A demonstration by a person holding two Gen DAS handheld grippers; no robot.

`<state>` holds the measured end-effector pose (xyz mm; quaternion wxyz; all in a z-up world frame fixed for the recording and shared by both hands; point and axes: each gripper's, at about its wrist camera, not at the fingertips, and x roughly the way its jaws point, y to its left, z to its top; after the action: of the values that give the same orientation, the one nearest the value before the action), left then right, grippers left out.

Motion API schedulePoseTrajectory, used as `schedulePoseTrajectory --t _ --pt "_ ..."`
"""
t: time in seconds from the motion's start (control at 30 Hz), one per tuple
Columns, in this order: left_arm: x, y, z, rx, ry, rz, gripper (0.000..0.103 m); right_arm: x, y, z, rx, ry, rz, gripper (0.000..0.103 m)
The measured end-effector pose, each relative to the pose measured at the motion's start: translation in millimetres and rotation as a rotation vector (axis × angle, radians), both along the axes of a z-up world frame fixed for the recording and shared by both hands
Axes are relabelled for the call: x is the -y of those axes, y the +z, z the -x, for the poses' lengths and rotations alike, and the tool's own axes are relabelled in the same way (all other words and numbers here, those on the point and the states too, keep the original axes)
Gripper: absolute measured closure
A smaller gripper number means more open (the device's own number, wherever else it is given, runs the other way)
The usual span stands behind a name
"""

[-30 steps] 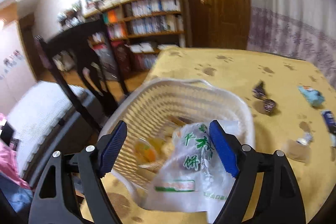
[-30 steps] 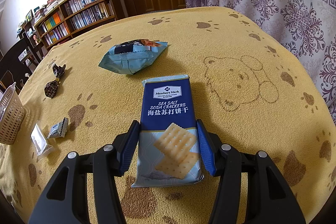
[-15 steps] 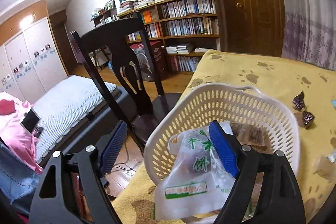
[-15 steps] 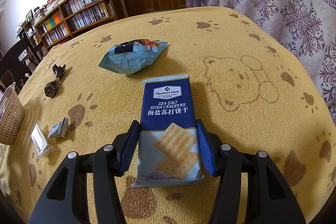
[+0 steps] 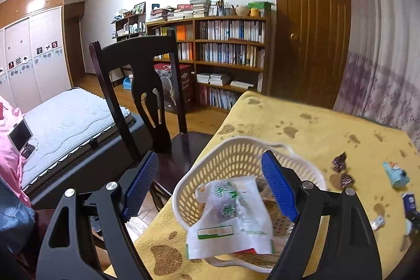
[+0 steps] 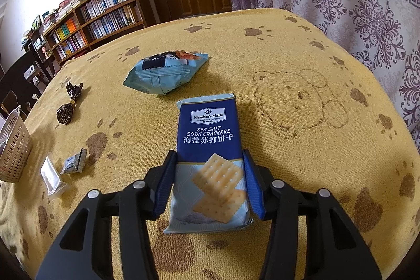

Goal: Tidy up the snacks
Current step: 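Carry the white bag into the basket and open left gripper while right holds crackers box, then carry the crackers box over the basket and open the right gripper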

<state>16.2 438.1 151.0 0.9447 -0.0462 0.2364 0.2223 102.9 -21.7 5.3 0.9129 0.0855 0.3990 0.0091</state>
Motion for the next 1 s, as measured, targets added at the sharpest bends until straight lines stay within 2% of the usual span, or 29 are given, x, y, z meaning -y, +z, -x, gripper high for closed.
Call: schedulePoseTrajectory --t 0.2,0.5,0.83,1.0 --pt "9 12 10 0.04 -0.026 0.015 0.021 -2 3 5 0.016 0.023 -0.004 0.054" --pt "9 22 19 0.072 -0.038 0.033 0.021 -11 13 17 0.018 0.09 -0.121 0.054" --pt "1 35 31 0.118 -0.057 0.074 0.021 -60 58 38 0.076 0.244 -0.249 0.054" --pt "-4 49 42 0.166 -0.068 0.081 0.021 -115 80 36 0.073 0.361 -0.263 0.054"
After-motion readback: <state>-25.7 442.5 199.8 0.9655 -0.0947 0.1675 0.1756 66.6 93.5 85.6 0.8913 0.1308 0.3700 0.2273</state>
